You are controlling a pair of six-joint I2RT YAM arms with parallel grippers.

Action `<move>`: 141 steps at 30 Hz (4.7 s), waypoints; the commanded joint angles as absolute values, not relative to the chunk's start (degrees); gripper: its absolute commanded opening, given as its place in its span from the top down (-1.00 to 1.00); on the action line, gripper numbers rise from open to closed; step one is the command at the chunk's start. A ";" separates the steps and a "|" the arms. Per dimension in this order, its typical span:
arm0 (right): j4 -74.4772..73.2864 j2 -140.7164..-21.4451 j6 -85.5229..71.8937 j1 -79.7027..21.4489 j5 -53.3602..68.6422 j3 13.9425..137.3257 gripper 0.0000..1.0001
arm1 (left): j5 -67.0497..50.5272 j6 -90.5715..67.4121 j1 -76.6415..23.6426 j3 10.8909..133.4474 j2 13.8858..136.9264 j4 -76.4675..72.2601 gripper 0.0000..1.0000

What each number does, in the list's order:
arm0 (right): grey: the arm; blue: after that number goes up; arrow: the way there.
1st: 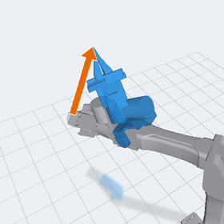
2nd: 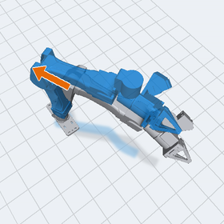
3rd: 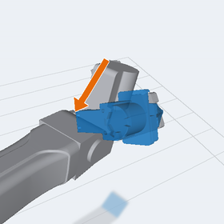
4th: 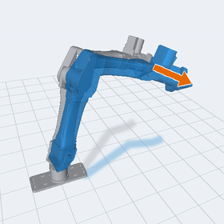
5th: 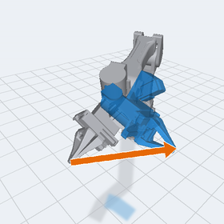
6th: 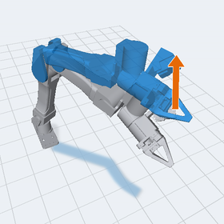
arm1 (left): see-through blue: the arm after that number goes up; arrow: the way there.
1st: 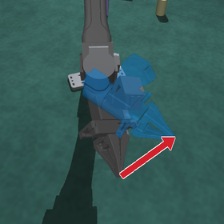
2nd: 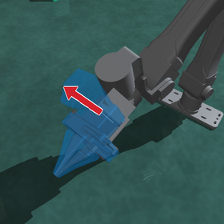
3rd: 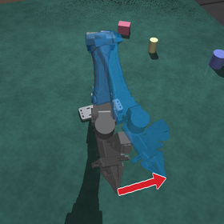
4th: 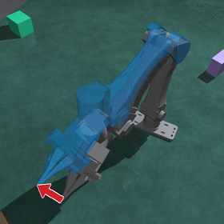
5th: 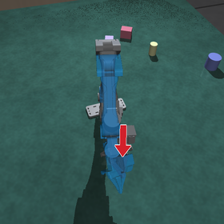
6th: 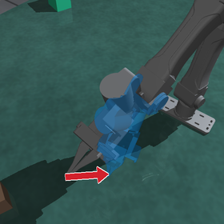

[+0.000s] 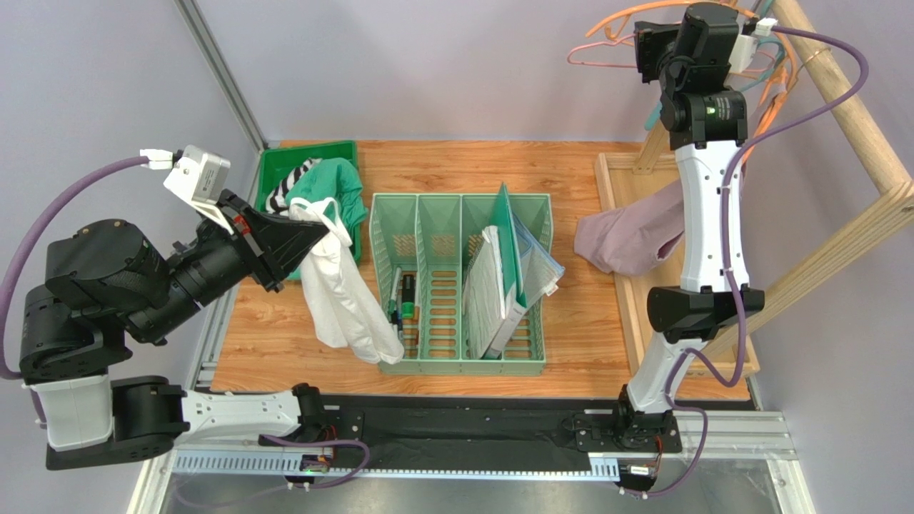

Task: Remove the tank top from the hanger
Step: Place the tank top in the bin, then place the hanger at the clothesline.

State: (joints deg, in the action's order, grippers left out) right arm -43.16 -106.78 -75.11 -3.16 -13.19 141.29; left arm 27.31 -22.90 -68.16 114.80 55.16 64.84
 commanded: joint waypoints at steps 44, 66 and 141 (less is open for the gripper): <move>-40.08 -95.19 -70.31 -0.53 3.69 135.35 1.00 | -11.51 -20.83 9.76 130.09 92.99 44.21 1.00; -37.01 -91.85 -74.53 -0.53 11.60 128.76 1.00 | -2.65 -31.28 9.93 111.10 99.07 54.31 -0.81; -36.66 -80.42 -70.57 -19.16 13.01 109.07 0.60 | -13.36 -17.23 -45.44 130.35 102.66 27.60 1.00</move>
